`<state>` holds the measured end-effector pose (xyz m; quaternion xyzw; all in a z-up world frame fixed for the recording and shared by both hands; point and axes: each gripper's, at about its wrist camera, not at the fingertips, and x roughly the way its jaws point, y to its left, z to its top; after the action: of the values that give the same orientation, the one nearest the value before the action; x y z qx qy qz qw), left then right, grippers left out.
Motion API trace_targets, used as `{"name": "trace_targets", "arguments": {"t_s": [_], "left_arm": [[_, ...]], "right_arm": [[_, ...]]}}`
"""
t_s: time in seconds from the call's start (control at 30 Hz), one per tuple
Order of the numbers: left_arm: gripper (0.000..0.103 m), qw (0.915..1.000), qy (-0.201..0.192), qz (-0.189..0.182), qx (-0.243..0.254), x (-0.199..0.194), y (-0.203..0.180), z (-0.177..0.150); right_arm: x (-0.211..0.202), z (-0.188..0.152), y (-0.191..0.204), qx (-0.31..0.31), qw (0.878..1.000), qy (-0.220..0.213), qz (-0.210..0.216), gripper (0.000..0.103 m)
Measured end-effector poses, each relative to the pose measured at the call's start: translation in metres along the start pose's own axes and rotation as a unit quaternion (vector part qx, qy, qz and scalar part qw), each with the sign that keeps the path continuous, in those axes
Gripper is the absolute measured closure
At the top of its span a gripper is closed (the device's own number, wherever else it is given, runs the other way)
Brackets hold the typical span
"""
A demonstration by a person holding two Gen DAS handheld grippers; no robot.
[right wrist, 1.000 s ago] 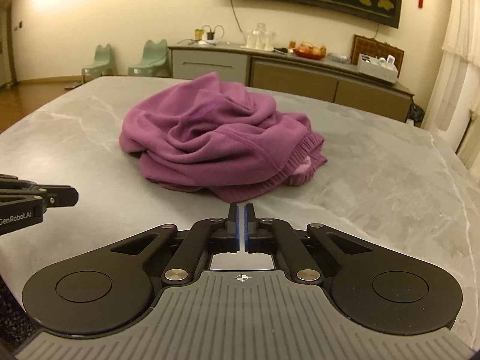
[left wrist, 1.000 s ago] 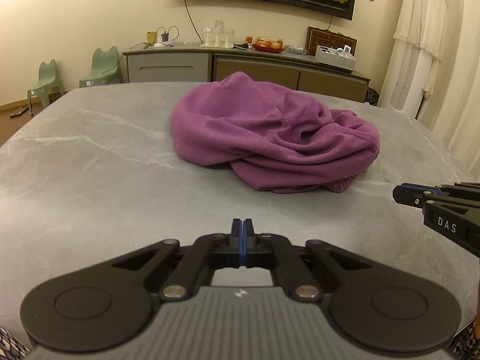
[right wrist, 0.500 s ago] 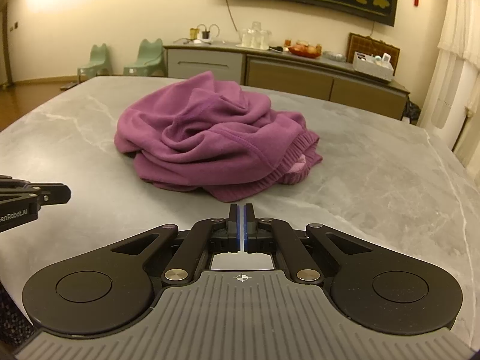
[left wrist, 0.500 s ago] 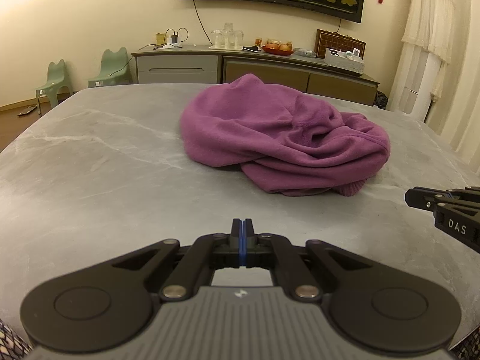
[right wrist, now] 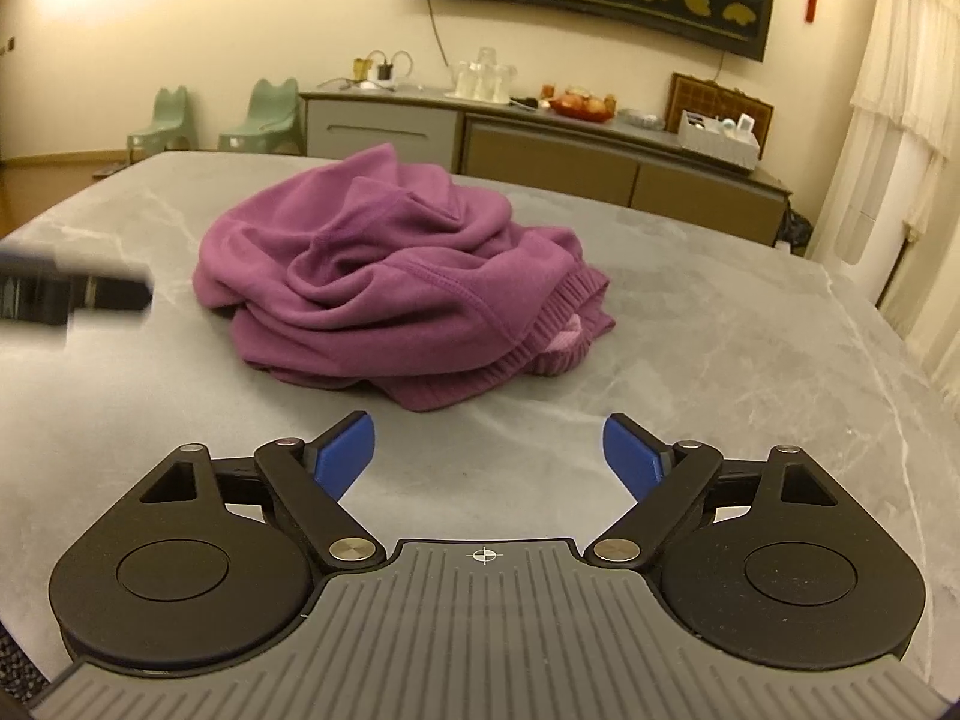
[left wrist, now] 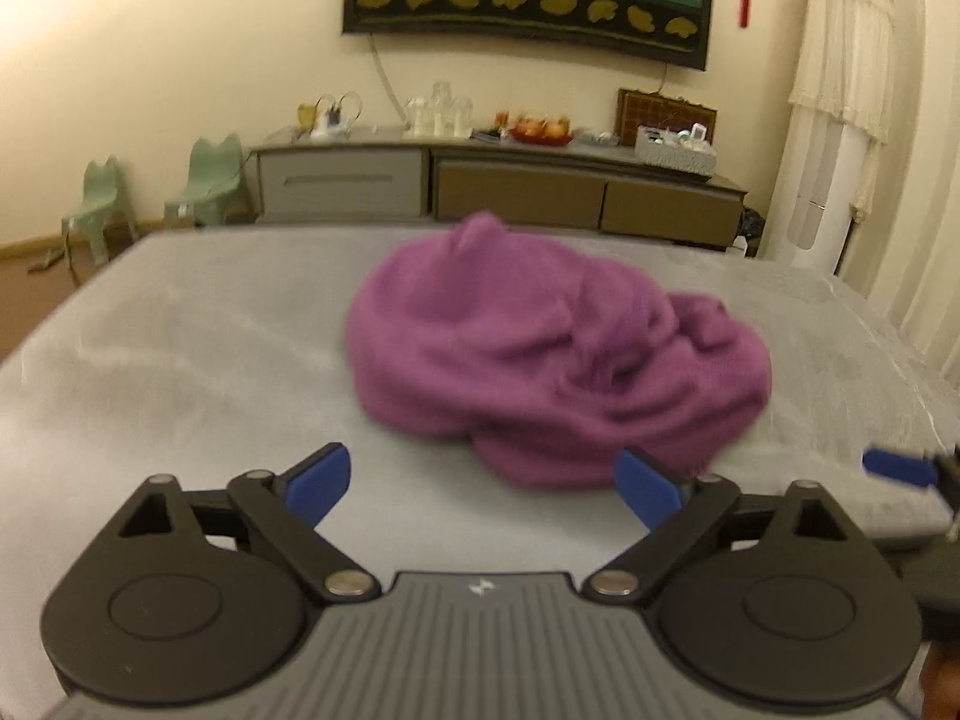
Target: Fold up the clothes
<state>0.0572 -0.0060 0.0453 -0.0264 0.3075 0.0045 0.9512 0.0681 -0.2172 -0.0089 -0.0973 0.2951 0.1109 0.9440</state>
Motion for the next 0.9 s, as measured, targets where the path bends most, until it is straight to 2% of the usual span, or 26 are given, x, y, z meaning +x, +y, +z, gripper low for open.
{"name": "trace_targets", "arguments": {"t_s": [0.13,0.23,0.3,0.33,0.4,0.47,0.5,0.57,0.6,0.63,0.67,0.7,0.77,0.83,0.87,0.9], "left_arm": [[0.001,0.9987,0.012,0.002,0.050,0.031,-0.005,0.034],[0.001,0.9981,0.033,0.005,0.051,0.065,0.003,0.043],[0.000,0.9992,0.035,-0.001,0.018,0.083,0.017,0.038],[0.000,0.9988,0.049,-0.002,-0.005,0.092,0.025,0.035],[0.003,0.9943,0.085,-0.007,-0.064,0.109,0.042,0.031],[0.003,0.9891,0.098,-0.033,-0.104,0.116,0.051,0.032],[0.003,0.9893,0.094,-0.033,-0.107,0.115,0.052,0.034],[0.003,0.9918,0.077,-0.021,-0.099,0.110,0.052,0.039],[0.003,0.9929,0.069,-0.015,-0.095,0.107,0.052,0.041],[0.003,0.9939,0.061,-0.008,-0.091,0.105,0.051,0.044],[0.003,0.9948,0.053,-0.002,-0.087,0.102,0.051,0.046],[0.003,0.9948,0.043,-0.002,-0.093,0.096,0.052,0.048],[0.003,0.9933,0.022,-0.012,-0.113,0.082,0.055,0.051],[0.001,0.9920,0.005,-0.026,-0.124,0.071,0.057,0.051],[0.000,0.9926,-0.001,-0.028,-0.118,0.068,0.054,0.049],[0.000,0.9937,-0.005,-0.027,-0.109,0.066,0.050,0.046]], "right_arm": [[0.014,0.006,0.002,-0.008,1.000,0.005,-0.001,0.013],[0.032,0.018,0.002,-0.014,1.000,0.005,0.002,0.012],[0.044,0.028,0.001,-0.020,1.000,-0.003,0.006,0.008],[0.054,0.034,0.001,-0.025,1.000,-0.005,0.003,0.006],[0.072,0.043,0.001,-0.032,0.999,0.000,-0.002,0.006],[0.095,0.052,0.004,-0.033,0.999,0.007,0.003,0.006],[0.106,0.055,0.006,-0.033,0.999,0.014,0.014,0.007],[0.127,0.063,0.010,-0.029,0.998,0.029,0.039,0.032],[0.133,0.067,0.010,-0.021,0.998,0.037,0.056,0.049],[0.134,0.073,0.010,-0.014,0.997,0.034,0.073,0.074],[0.129,0.081,0.005,0.003,0.996,0.027,0.090,0.076],[0.115,0.091,-0.006,0.038,0.993,0.005,0.110,0.088],[0.062,0.114,-0.035,0.098,0.978,-0.080,0.165,0.091],[0.006,0.128,-0.062,0.121,0.955,-0.177,0.206,0.091],[-0.009,0.127,-0.073,0.121,0.949,-0.208,0.202,0.091],[-0.008,0.123,-0.080,0.126,0.952,-0.208,0.188,0.091]]}}
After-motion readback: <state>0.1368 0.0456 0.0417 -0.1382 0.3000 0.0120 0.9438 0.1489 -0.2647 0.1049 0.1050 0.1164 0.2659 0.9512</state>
